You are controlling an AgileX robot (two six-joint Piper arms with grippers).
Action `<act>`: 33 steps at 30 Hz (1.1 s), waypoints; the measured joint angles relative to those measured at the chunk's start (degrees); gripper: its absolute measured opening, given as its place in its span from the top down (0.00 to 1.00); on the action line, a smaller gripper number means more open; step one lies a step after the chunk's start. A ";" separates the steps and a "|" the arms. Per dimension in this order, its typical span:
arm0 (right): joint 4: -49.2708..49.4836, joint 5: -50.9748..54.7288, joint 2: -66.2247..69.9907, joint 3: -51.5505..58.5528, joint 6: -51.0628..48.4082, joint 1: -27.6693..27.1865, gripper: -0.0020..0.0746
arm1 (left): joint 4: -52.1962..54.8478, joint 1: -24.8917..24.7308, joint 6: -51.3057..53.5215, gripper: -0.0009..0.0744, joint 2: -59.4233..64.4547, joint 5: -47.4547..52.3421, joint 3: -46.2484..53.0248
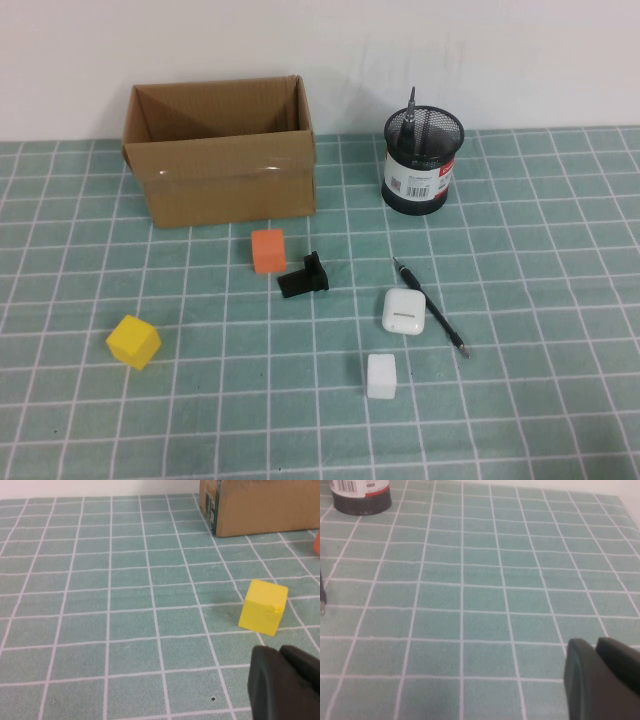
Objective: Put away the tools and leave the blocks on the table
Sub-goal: Pick up the long Screwdriver from the table
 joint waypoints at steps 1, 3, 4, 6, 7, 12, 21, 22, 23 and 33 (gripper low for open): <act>0.69 -0.59 0.00 0.00 0.00 0.00 0.98 | 0.00 0.00 0.00 0.99 0.00 0.00 0.00; 2.96 -2.75 0.00 0.12 0.00 0.00 0.98 | 0.00 0.00 0.00 0.99 0.00 0.00 0.00; 5.17 -4.20 0.00 0.19 0.00 0.00 0.98 | 0.00 0.00 0.00 0.99 0.00 0.00 0.00; 10.62 -7.67 0.00 0.19 0.00 0.00 0.98 | 0.00 0.00 0.00 0.99 0.00 0.03 0.00; 14.20 -9.65 0.00 0.19 0.00 0.00 0.98 | 0.00 0.00 0.00 0.99 0.00 0.03 0.00; 30.82 -17.12 0.00 0.19 0.00 0.00 0.98 | 0.00 0.00 0.00 0.99 0.00 0.03 0.00; 42.67 -12.43 4.44 -3.81 0.21 0.00 0.98 | 0.00 0.00 -0.09 0.99 0.00 0.03 0.00; 42.32 -10.09 7.22 -5.80 0.21 0.00 0.98 | 0.00 0.04 -0.09 0.99 0.00 0.03 0.00; 41.38 -7.37 10.47 -8.04 0.21 0.00 0.98 | 0.00 0.04 -0.09 0.99 0.00 0.03 0.00; 25.15 18.72 49.75 -33.48 0.08 0.00 0.98 | 0.00 0.13 -0.12 0.99 0.00 0.03 0.00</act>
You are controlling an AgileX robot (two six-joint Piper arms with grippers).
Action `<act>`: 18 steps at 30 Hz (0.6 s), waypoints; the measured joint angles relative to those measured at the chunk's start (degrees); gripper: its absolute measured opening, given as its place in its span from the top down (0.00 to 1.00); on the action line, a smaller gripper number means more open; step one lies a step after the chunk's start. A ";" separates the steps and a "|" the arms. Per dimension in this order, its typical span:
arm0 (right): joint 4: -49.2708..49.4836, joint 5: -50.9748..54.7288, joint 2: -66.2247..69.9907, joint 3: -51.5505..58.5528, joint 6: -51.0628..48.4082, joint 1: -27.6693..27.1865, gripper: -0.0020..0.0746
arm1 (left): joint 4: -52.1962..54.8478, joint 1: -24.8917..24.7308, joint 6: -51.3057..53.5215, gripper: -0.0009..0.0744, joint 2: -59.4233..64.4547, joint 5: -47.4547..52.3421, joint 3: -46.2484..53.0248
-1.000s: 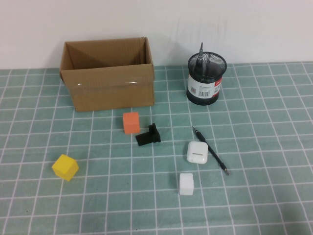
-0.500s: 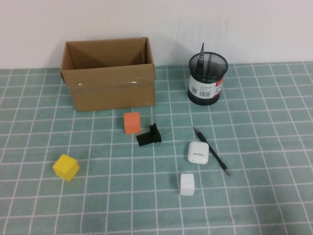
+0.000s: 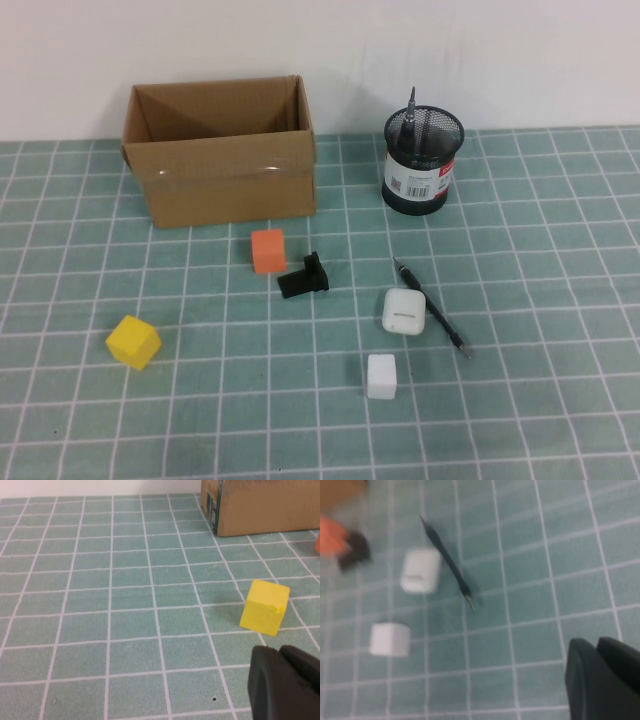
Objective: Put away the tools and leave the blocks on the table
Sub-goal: Pick up the long Screwdriver from the table
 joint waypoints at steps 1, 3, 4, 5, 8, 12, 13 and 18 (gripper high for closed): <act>-1.12 1.88 4.05 -2.95 0.00 0.00 0.98 | 0.00 0.00 0.00 0.99 0.00 0.00 0.00; -3.00 5.05 11.25 -8.39 0.00 0.85 0.98 | 0.00 0.00 0.00 0.99 0.00 0.00 0.00; -4.21 6.24 15.12 -11.41 0.00 1.96 0.98 | 0.00 0.00 0.00 0.99 0.00 0.00 0.00; -5.52 7.11 18.91 -14.43 0.30 3.58 0.98 | 0.00 0.00 0.00 0.99 0.00 0.00 0.00; -10.22 9.31 29.94 -23.53 1.52 10.59 0.98 | 0.00 0.00 0.00 0.99 0.00 0.10 0.00; -15.11 13.54 42.43 -35.29 2.92 18.79 0.98 | 0.00 0.00 0.00 0.99 0.00 0.10 0.00; -16.07 14.78 45.58 -38.71 3.19 20.62 0.98 | 0.00 0.00 0.00 0.99 0.00 0.10 0.00; -20.36 18.87 56.86 -52.82 5.30 26.74 0.98 | 0.00 0.00 0.00 0.99 0.00 0.10 0.00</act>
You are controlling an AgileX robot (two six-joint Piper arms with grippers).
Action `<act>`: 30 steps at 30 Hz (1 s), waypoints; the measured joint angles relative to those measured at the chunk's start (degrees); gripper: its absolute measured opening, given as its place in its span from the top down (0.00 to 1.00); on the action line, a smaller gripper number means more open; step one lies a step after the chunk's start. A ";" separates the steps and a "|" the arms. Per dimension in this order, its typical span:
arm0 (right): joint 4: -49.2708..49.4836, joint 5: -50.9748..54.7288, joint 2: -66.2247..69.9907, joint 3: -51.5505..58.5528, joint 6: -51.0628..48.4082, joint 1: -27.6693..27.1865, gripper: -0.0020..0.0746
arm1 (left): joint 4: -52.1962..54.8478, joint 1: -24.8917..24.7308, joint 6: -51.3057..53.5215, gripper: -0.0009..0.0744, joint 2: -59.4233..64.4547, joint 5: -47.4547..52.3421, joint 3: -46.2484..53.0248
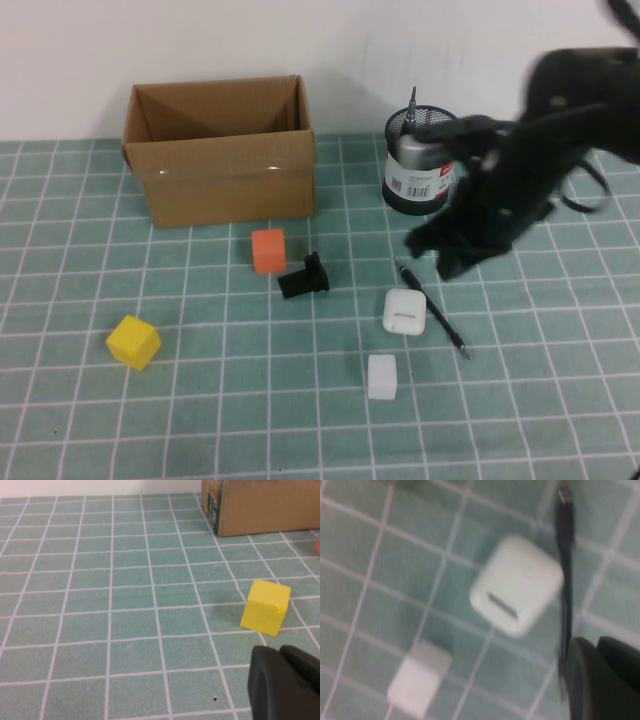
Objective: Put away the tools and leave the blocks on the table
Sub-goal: Pick up the long Screwdriver from the table
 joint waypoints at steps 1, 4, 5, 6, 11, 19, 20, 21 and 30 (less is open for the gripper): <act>-1.24 0.42 1.44 -2.09 0.63 0.93 0.98 | 0.00 0.00 0.00 0.99 0.00 0.00 0.00; -4.48 1.41 4.38 -6.51 2.13 3.08 0.98 | 0.00 0.00 0.00 0.99 0.00 0.00 0.00; -5.12 1.51 5.20 -7.63 2.60 3.51 0.98 | 0.00 0.00 0.00 0.99 0.00 0.00 0.00; -5.62 1.64 5.80 -8.32 2.84 3.77 0.97 | 0.00 0.00 0.00 0.99 0.00 0.00 0.00; -6.80 1.89 8.94 -10.22 3.92 4.01 0.76 | 0.00 0.00 0.00 0.99 0.00 0.00 0.00; -7.17 -0.53 13.57 -12.21 3.92 4.01 0.55 | 0.00 0.00 0.00 0.99 0.00 0.00 0.00; -7.29 -0.87 13.83 -12.53 3.92 4.01 0.55 | 0.00 0.00 0.00 0.99 0.00 0.00 0.00; -7.59 -1.13 14.08 -12.65 3.92 4.01 0.54 | 0.00 0.00 0.00 0.99 0.00 0.00 0.00; -9.37 -2.74 16.13 -12.75 3.92 4.38 0.55 | 0.00 0.00 0.00 0.99 0.00 0.00 0.00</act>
